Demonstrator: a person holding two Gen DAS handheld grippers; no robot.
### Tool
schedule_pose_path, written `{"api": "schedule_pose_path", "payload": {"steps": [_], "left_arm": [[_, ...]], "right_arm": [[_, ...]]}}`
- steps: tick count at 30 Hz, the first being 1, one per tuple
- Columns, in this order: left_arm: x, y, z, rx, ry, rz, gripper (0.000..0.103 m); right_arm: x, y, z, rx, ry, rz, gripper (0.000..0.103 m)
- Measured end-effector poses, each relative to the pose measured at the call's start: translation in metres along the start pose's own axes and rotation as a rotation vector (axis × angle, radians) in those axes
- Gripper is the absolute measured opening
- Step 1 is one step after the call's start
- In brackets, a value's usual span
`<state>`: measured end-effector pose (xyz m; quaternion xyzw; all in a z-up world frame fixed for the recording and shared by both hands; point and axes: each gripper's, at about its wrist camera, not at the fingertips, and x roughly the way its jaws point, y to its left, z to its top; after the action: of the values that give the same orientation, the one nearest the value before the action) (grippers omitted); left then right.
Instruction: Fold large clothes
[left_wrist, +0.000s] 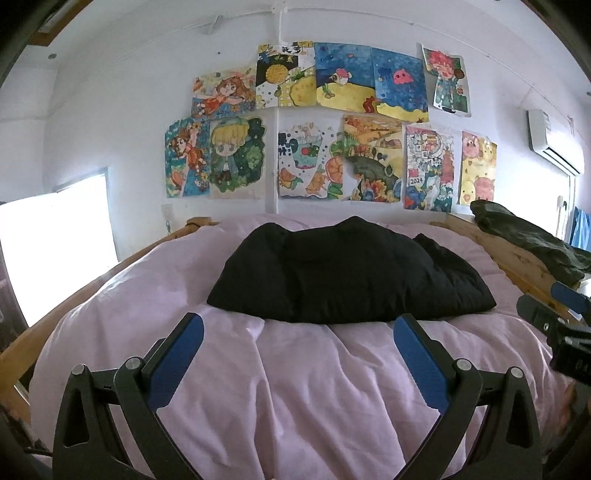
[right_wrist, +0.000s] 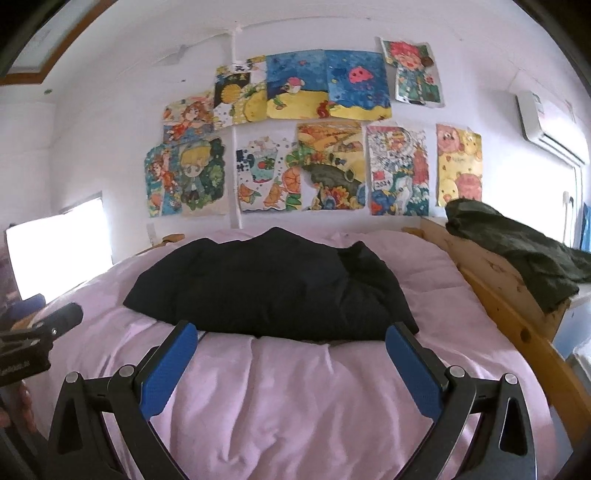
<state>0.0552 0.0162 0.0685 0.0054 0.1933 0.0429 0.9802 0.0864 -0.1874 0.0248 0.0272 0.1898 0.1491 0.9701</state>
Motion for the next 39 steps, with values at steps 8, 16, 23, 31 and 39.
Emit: {"api": "schedule_pose_path", "payload": {"steps": [8,16,23,31,39], "left_arm": [[0.007,0.0,-0.007,0.019,0.042,0.026,0.101],[0.01,0.002,-0.011,0.033,0.058,0.03,0.101],[0.01,0.001,-0.011,0.036,0.055,0.03,0.101],[0.01,0.002,-0.011,0.039,0.059,0.032,0.101],[0.011,0.005,-0.012,0.041,0.065,0.032,0.101]], "right_arm": [[0.008,0.005,-0.008,-0.015,0.031,0.008,0.103],[0.011,0.0,-0.01,0.008,0.047,0.002,0.103],[0.012,-0.003,-0.011,0.023,0.056,-0.006,0.103],[0.012,-0.002,-0.011,0.023,0.056,-0.006,0.103],[0.012,-0.003,-0.01,0.022,0.056,-0.005,0.103]]}}
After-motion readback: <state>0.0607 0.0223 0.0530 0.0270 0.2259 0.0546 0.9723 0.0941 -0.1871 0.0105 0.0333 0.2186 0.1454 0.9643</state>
